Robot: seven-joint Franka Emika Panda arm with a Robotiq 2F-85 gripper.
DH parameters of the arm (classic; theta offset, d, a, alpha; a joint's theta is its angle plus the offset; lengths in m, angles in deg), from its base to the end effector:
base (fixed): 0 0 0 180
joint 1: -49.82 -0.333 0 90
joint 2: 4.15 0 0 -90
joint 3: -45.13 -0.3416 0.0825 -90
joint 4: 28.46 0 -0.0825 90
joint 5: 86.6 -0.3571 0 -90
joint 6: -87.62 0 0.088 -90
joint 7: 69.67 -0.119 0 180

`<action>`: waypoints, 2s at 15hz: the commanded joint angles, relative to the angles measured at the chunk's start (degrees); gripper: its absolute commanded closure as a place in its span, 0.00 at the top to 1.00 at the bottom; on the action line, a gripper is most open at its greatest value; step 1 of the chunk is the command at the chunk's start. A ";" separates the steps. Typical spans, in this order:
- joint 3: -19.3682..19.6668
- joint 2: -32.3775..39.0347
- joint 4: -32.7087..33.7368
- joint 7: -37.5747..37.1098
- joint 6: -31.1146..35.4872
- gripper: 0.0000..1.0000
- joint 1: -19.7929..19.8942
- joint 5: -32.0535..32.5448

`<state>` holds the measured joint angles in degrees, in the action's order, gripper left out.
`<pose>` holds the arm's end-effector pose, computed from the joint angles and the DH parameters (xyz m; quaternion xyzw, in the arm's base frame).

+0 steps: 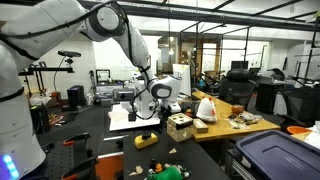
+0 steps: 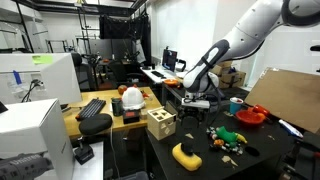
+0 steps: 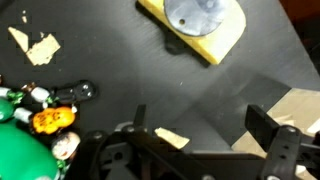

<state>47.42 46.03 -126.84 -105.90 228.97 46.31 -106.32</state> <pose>0.6444 0.0177 0.0981 -0.8997 0.4243 0.0836 0.0591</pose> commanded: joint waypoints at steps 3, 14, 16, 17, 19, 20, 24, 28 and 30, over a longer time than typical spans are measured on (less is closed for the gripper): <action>5.52 -7.99 -8.12 1.73 1.15 1.00 -0.42 6.24; 5.39 -12.54 -16.36 29.26 7.47 1.00 5.62 18.92; 3.15 -14.70 -19.08 36.33 9.10 1.00 8.14 18.69; 1.84 -16.20 -20.78 40.00 9.79 1.00 9.64 18.40; -1.28 -19.34 -24.14 47.80 10.66 1.00 13.36 17.49; -3.19 -21.48 -26.24 52.10 10.93 1.00 15.72 16.68; -10.15 -28.50 -31.64 66.65 5.50 1.00 23.70 10.49; -7.79 -27.55 -29.84 65.98 2.57 1.00 21.54 9.67; -7.90 -28.32 -30.49 66.01 2.30 1.00 21.33 9.58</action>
<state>37.86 17.78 -157.43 -40.58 231.45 69.38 -95.71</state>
